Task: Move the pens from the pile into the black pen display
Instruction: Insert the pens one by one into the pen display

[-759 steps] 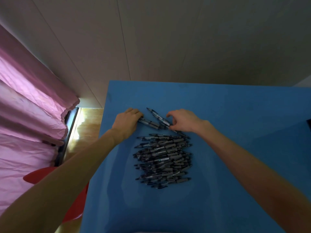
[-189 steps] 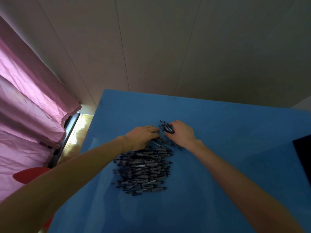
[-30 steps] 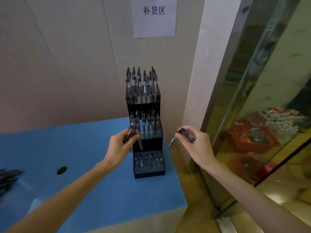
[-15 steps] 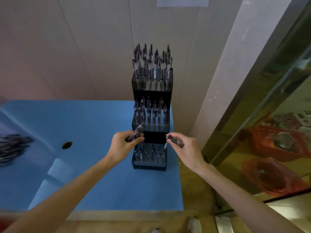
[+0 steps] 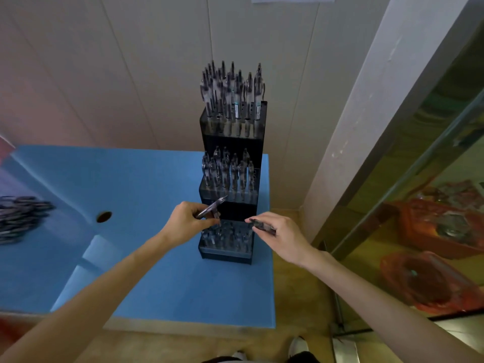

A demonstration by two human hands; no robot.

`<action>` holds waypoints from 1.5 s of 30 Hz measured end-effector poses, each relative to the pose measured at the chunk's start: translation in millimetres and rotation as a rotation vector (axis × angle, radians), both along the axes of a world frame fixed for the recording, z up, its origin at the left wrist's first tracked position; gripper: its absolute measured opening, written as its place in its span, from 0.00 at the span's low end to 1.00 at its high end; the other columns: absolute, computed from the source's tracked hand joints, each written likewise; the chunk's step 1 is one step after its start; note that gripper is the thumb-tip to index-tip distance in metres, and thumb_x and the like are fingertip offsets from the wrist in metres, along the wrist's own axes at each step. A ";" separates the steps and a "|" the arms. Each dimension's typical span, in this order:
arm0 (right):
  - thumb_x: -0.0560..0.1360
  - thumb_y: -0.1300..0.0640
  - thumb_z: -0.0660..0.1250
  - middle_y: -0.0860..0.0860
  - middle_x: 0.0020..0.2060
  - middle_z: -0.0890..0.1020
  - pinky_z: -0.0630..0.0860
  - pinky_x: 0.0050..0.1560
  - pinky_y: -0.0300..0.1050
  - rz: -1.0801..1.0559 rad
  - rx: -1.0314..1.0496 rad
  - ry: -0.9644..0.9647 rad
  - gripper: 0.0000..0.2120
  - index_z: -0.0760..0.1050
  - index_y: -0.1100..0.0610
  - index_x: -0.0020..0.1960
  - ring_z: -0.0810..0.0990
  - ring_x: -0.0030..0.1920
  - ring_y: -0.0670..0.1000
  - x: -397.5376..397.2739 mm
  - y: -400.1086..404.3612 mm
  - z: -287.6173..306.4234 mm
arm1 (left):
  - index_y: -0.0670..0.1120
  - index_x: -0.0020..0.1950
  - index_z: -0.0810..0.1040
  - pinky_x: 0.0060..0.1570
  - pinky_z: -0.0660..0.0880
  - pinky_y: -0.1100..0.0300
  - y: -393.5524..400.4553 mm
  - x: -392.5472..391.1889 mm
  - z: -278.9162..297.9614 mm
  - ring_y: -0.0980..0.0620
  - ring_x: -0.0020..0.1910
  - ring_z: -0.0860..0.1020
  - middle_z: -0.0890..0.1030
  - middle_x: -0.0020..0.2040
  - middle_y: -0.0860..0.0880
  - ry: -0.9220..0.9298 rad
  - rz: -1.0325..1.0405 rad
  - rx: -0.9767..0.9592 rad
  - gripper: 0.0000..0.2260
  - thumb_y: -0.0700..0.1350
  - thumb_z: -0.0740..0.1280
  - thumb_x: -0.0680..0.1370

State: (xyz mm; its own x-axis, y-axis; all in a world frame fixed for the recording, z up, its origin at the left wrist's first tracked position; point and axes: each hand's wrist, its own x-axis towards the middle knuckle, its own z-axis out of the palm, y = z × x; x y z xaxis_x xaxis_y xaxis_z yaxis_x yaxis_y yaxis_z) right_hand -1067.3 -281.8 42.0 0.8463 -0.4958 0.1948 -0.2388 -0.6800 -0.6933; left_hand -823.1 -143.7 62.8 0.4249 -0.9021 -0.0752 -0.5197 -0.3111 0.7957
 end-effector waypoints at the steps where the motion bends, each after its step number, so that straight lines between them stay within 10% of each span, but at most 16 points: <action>1: 0.80 0.59 0.69 0.40 0.51 0.82 0.72 0.44 0.30 0.002 -0.004 0.005 0.13 0.82 0.53 0.64 0.78 0.46 0.35 1.2 0.2 0.4 | 0.47 0.41 0.86 0.28 0.59 0.61 -2.8 1.8 0.4 0.53 0.25 0.61 0.69 0.26 0.48 0.012 -0.010 0.034 0.04 0.45 0.78 0.74; 8: 0.81 0.58 0.69 0.41 0.51 0.81 0.67 0.38 0.29 0.034 -0.019 0.069 0.14 0.81 0.53 0.66 0.76 0.41 0.36 10.3 7.2 9.4 | 0.46 0.41 0.86 0.33 0.68 0.55 -20.7 14.3 5.7 0.48 0.30 0.72 0.80 0.34 0.38 -0.014 -0.211 0.182 0.08 0.49 0.77 0.75; 22: 0.78 0.57 0.72 0.47 0.54 0.85 0.81 0.54 0.50 0.005 -0.305 0.172 0.15 0.80 0.51 0.64 0.83 0.50 0.49 5.2 12.7 26.5 | 0.43 0.43 0.83 0.29 0.65 0.65 -21.9 8.7 19.6 0.56 0.25 0.66 0.67 0.25 0.56 0.034 -0.333 0.296 0.20 0.60 0.68 0.78; 30: 0.78 0.50 0.72 0.45 0.40 0.86 0.82 0.43 0.48 -0.082 -0.203 0.269 0.06 0.85 0.49 0.52 0.82 0.37 0.44 14.1 9.9 27.9 | 0.45 0.47 0.86 0.27 0.63 0.65 -19.5 9.3 31.1 0.53 0.31 0.67 0.69 0.26 0.56 0.062 -0.333 0.351 0.20 0.59 0.64 0.82; 45: 0.81 0.49 0.66 0.48 0.45 0.83 0.75 0.50 0.54 -0.247 0.346 0.050 0.09 0.72 0.50 0.59 0.81 0.44 0.49 8.4 26.5 27.6 | 0.44 0.36 0.72 0.28 0.61 0.62 -18.3 12.3 39.3 0.55 0.24 0.63 0.68 0.27 0.51 -0.007 -0.438 0.482 0.21 0.56 0.64 0.83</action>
